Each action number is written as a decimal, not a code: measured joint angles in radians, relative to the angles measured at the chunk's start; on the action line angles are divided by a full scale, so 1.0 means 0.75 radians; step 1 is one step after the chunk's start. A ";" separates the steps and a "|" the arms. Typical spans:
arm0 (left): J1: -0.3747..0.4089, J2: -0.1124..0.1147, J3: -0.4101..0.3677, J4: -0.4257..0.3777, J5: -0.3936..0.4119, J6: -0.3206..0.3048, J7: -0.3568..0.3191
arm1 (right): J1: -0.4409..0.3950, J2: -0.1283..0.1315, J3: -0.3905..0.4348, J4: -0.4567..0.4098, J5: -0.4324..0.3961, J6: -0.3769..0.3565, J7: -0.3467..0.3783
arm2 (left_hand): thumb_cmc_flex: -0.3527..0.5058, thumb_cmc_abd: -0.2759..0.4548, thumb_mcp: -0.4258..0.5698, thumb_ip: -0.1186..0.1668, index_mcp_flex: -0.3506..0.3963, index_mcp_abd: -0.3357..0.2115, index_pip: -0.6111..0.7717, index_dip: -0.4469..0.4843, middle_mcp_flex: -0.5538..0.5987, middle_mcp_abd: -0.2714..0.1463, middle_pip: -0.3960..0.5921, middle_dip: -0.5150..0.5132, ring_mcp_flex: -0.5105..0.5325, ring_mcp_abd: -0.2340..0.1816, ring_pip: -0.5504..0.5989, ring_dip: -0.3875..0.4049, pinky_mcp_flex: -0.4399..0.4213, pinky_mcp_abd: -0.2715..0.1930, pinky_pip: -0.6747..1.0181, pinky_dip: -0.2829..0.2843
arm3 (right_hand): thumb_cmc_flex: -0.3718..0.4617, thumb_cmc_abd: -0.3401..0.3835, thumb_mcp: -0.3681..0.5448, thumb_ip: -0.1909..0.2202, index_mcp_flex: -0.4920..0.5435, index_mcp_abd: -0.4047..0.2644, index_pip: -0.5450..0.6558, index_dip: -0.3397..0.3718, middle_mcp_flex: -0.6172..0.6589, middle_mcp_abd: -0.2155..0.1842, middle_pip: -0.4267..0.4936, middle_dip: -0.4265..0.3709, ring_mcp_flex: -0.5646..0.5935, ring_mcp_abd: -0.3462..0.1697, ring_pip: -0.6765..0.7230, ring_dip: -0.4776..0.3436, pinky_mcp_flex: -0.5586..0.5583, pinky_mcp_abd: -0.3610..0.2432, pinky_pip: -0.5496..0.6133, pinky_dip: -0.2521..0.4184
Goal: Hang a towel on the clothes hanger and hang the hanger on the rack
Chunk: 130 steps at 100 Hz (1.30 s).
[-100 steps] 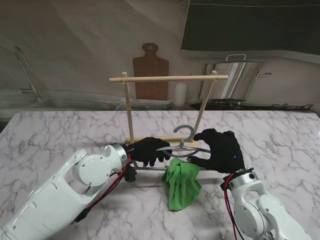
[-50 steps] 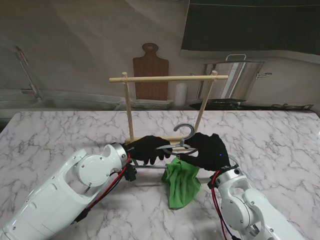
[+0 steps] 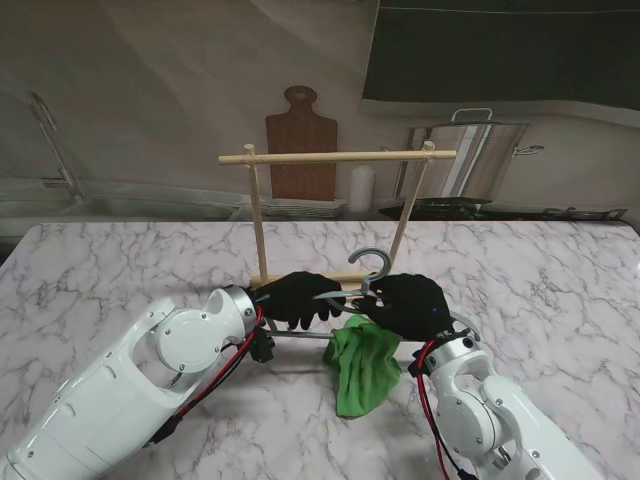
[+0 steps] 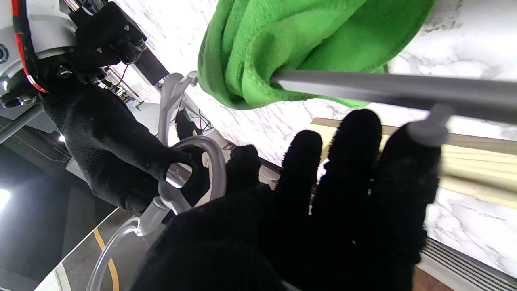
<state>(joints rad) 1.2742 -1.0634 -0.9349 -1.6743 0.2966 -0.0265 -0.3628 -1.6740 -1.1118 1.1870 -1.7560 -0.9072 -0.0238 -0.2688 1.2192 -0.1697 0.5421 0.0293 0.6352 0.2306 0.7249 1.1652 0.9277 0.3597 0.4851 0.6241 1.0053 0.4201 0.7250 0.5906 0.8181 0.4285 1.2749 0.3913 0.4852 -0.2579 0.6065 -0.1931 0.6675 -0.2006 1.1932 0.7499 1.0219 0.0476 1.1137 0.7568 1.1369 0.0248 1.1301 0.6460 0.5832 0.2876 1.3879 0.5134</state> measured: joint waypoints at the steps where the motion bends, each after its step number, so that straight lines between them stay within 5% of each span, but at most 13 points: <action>1: 0.000 0.000 0.000 0.000 0.000 0.000 0.000 | 0.000 0.000 0.000 0.001 -0.001 -0.002 0.000 | -0.001 0.000 -0.001 0.000 0.000 -0.002 0.000 0.000 0.000 -0.002 0.000 0.000 0.000 0.000 0.000 0.000 0.000 0.000 0.000 0.000 | 0.026 0.000 0.008 -0.008 0.001 -0.001 0.000 -0.008 0.043 0.000 0.022 0.006 0.051 0.001 0.048 0.002 0.041 0.000 0.030 0.000; 13: -0.004 -0.002 0.004 0.003 -0.001 -0.001 0.005 | 0.001 0.001 0.007 0.006 -0.006 -0.034 -0.001 | -0.002 0.000 -0.010 0.000 0.000 -0.014 0.001 0.000 0.000 -0.011 0.000 0.000 0.000 0.000 0.000 0.000 0.000 0.000 0.000 0.000 | 0.043 -0.004 0.061 -0.022 0.069 0.000 -0.003 -0.033 0.146 -0.007 0.077 0.020 0.156 0.003 0.178 0.015 0.150 -0.001 0.121 0.000; 26: -0.008 -0.003 0.008 0.007 0.000 -0.004 0.013 | 0.011 0.000 0.010 0.045 -0.012 -0.119 -0.078 | -0.006 0.000 -0.020 0.012 0.000 -0.029 0.001 -0.005 0.000 -0.024 -0.004 -0.003 -0.001 0.000 -0.003 0.000 -0.002 -0.001 0.000 0.000 | 0.041 -0.133 0.198 -0.037 0.151 0.019 -0.004 -0.067 0.265 -0.046 0.158 0.067 0.212 -0.012 0.442 0.106 0.308 -0.002 0.240 0.000; 37: -0.009 -0.008 0.012 0.012 0.023 -0.016 0.041 | 0.023 -0.001 0.010 0.075 -0.029 -0.157 -0.125 | -0.006 0.000 -0.068 0.013 0.001 -0.060 -0.044 -0.132 -0.002 -0.052 -0.055 -0.058 -0.083 -0.003 -0.059 0.000 -0.094 -0.020 0.000 0.007 | 0.041 -0.208 0.268 -0.039 0.150 0.035 -0.004 -0.095 0.294 -0.049 0.160 0.082 0.212 -0.016 0.536 0.171 0.387 -0.007 0.285 -0.004; 46: -0.009 -0.011 0.012 0.017 0.040 -0.024 0.054 | 0.026 -0.002 0.011 0.084 -0.033 -0.168 -0.141 | 0.004 0.000 -0.180 0.007 -0.006 -0.079 -0.172 -0.291 -0.065 -0.072 -0.101 -0.097 -0.214 -0.003 -0.158 0.000 -0.281 -0.034 -0.002 0.034 | 0.055 -0.244 0.312 -0.053 0.173 0.052 -0.004 -0.112 0.310 -0.049 0.161 0.084 0.214 -0.017 0.563 0.207 0.423 -0.013 0.297 -0.012; 50: -0.009 -0.011 0.011 0.019 0.042 -0.027 0.053 | 0.025 -0.003 0.012 0.088 -0.033 -0.176 -0.149 | 0.004 0.000 -0.315 -0.032 -0.048 -0.066 -0.212 -0.349 -0.118 -0.078 -0.140 -0.116 -0.277 -0.003 -0.207 -0.012 -0.385 -0.036 -0.045 0.048 | 0.055 -0.259 0.332 -0.053 0.197 0.052 -0.004 -0.115 0.322 -0.049 0.161 0.084 0.215 -0.017 0.576 0.220 0.437 -0.013 0.297 -0.017; 61: -0.009 -0.012 0.002 0.024 0.059 -0.050 0.055 | 0.024 -0.007 0.015 0.097 -0.031 -0.192 -0.193 | 0.020 0.035 -0.559 -0.035 -0.149 -0.047 -0.368 -0.486 -0.282 -0.083 -0.251 -0.180 -0.452 -0.010 -0.357 -0.054 -0.636 -0.055 -0.250 0.069 | 0.069 -0.283 0.347 -0.055 0.202 0.056 -0.004 -0.127 0.341 -0.049 0.161 0.082 0.227 -0.017 0.597 0.253 0.486 -0.015 0.298 -0.018; 73: -0.008 -0.012 -0.001 0.032 0.090 -0.080 0.077 | 0.017 -0.012 0.020 0.101 -0.039 -0.196 -0.240 | -0.030 0.093 -0.653 -0.034 -0.231 -0.008 -0.604 -0.571 -0.575 -0.085 -0.433 -0.312 -0.667 -0.045 -0.520 -0.122 -0.837 -0.121 -0.508 0.066 | 0.083 -0.291 0.361 -0.065 0.215 0.071 -0.003 -0.128 0.371 -0.049 0.161 0.078 0.238 -0.017 0.629 0.288 0.536 -0.018 0.298 -0.019; 99: -0.006 -0.017 0.003 0.046 0.240 -0.133 0.184 | 0.013 -0.020 0.027 0.125 -0.084 -0.152 -0.334 | -0.243 0.137 -0.682 -0.026 -0.434 0.060 -0.875 -0.880 -0.923 -0.077 -0.628 -0.525 -0.997 -0.060 -0.714 -0.296 -1.052 -0.188 -0.893 -0.093 | 0.083 -0.312 0.373 -0.068 0.227 0.071 -0.004 -0.129 0.406 -0.060 0.160 0.082 0.241 -0.017 0.643 0.303 0.571 -0.018 0.298 -0.019; 130: 0.013 -0.020 -0.023 0.032 0.296 -0.150 0.200 | 0.009 -0.019 0.059 0.151 -0.123 -0.132 -0.376 | -0.460 0.049 -0.749 -0.028 -0.528 0.099 -0.931 -1.042 -0.982 -0.034 -0.643 -0.654 -1.080 -0.061 -0.763 -0.390 -1.088 -0.200 -1.044 -0.205 | 0.083 -0.311 0.373 -0.068 0.227 0.071 -0.004 -0.129 0.409 -0.064 0.160 0.079 0.241 -0.017 0.643 0.316 0.583 -0.018 0.298 -0.019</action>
<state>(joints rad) 1.2837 -1.0780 -0.9518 -1.6504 0.5185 -0.1388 -0.2125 -1.6670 -1.1262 1.2315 -1.6427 -0.9993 -0.1229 -0.5508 0.8743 -0.1327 -0.0193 0.0086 0.2393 0.3047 0.0263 0.3834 0.1913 0.3340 0.0031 0.1338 0.1956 0.3745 0.1530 0.2982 0.0019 0.2784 0.4918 0.2377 0.5474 -0.4912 0.8864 -0.2440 0.8378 -0.1476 1.1906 0.6532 1.3289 -0.0007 1.2338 0.8161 1.3179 0.0120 1.6125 0.8832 1.0205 0.2742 1.6111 0.4995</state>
